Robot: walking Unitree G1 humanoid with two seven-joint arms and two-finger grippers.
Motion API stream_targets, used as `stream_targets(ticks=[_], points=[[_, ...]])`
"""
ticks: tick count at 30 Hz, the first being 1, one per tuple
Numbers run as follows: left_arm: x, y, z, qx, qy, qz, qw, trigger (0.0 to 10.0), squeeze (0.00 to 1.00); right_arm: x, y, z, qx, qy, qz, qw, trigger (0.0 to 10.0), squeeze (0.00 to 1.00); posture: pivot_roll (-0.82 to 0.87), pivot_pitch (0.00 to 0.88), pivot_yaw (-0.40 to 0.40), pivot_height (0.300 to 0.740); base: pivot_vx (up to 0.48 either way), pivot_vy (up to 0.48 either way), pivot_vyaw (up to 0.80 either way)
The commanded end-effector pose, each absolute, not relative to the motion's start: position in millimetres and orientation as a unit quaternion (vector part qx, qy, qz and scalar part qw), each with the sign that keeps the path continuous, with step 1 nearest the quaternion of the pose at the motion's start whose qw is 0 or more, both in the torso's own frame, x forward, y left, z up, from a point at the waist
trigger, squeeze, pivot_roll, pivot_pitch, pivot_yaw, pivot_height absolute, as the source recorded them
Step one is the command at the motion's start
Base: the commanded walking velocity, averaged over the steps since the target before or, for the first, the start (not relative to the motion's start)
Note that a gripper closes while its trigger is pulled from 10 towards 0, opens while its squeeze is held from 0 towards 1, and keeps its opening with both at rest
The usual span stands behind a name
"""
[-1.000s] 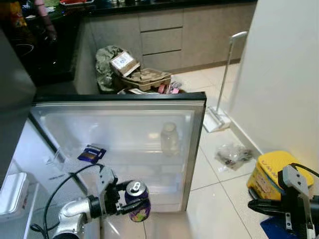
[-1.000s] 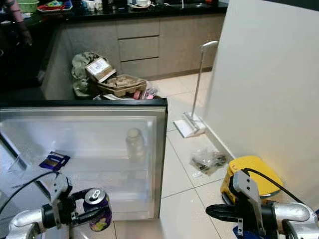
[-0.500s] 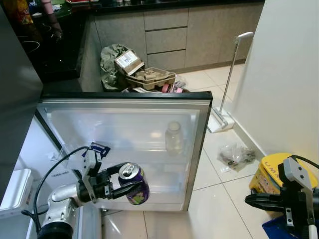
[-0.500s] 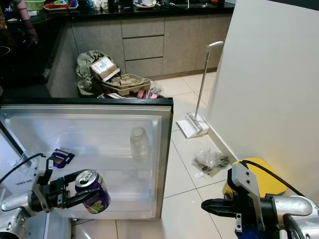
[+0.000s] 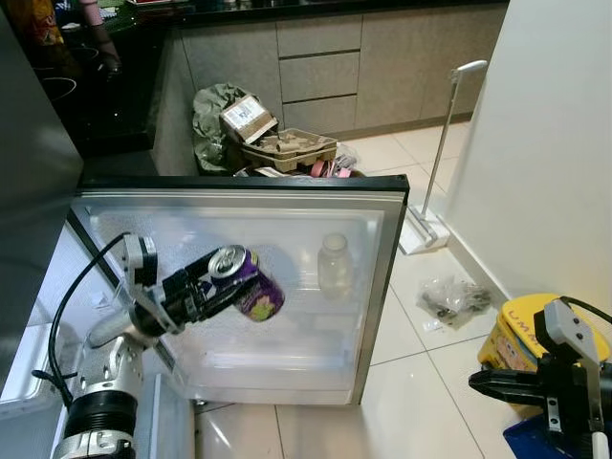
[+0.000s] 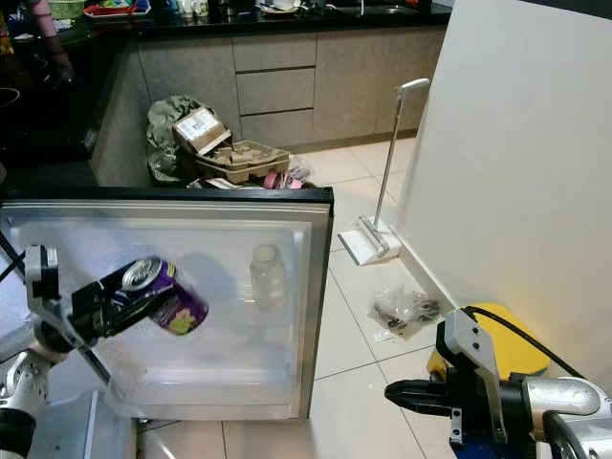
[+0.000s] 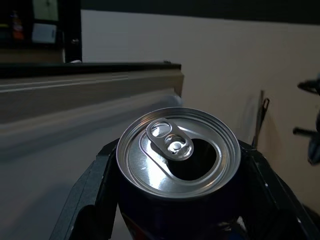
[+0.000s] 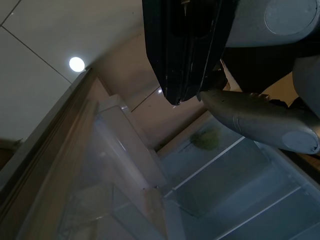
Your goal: Restocking fridge
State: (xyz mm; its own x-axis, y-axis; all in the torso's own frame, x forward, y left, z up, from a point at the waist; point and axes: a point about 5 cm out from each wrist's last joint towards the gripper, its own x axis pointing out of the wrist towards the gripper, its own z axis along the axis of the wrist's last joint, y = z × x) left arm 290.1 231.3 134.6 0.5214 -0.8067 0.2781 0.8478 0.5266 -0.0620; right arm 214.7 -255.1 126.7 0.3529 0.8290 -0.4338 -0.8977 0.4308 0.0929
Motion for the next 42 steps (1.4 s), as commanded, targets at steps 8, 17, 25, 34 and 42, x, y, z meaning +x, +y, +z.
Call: stream_targets(ticks=[8, 17, 25, 34, 42], points=[[310.5, 200.6, 126.0, -0.104, -0.098, -0.427, 0.893, 10.0, 0.0, 216.7, -253.6, 133.0, -0.087, 0.204, 0.522, 0.823, 10.0, 0.0, -0.01, 0.0, 0.008, 0.74, 0.0, 0.0, 0.0], [316.7, 173.0, 115.9, -0.125, -0.099, -0.403, 0.901, 10.0, 0.0, 217.5, -251.8, 134.7, -0.086, 0.198, 0.521, 0.826, 10.0, 0.0, -0.02, 0.0, 0.015, 0.74, 0.0, 0.0, 0.0], [321.3, 153.1, 103.1, -0.111, -0.087, -0.367, 0.919, 10.0, 0.0, 218.9, -247.5, 134.5, -0.083, 0.188, 0.52, 0.829, 10.0, 0.0, -0.02, 0.0, 0.026, 0.74, 0.0, 0.0, 0.0], [322.1, 145.8, 95.3, -0.084, -0.079, -0.338, 0.934, 10.0, 0.0, 218.7, -243.6, 133.3, -0.08, 0.184, 0.522, 0.829, 10.0, 0.0, -0.02, 0.0, 0.03, 0.74, 0.0, 0.0, 0.0], [322.7, 136.7, 88.8, -0.062, -0.069, -0.318, 0.943, 10.0, 0.0, 218.5, -239.8, 132.7, -0.076, 0.179, 0.526, 0.828, 10.0, 0.0, -0.02, 0.0, 0.035, 0.74, 0.0, 0.0, 0.0]])
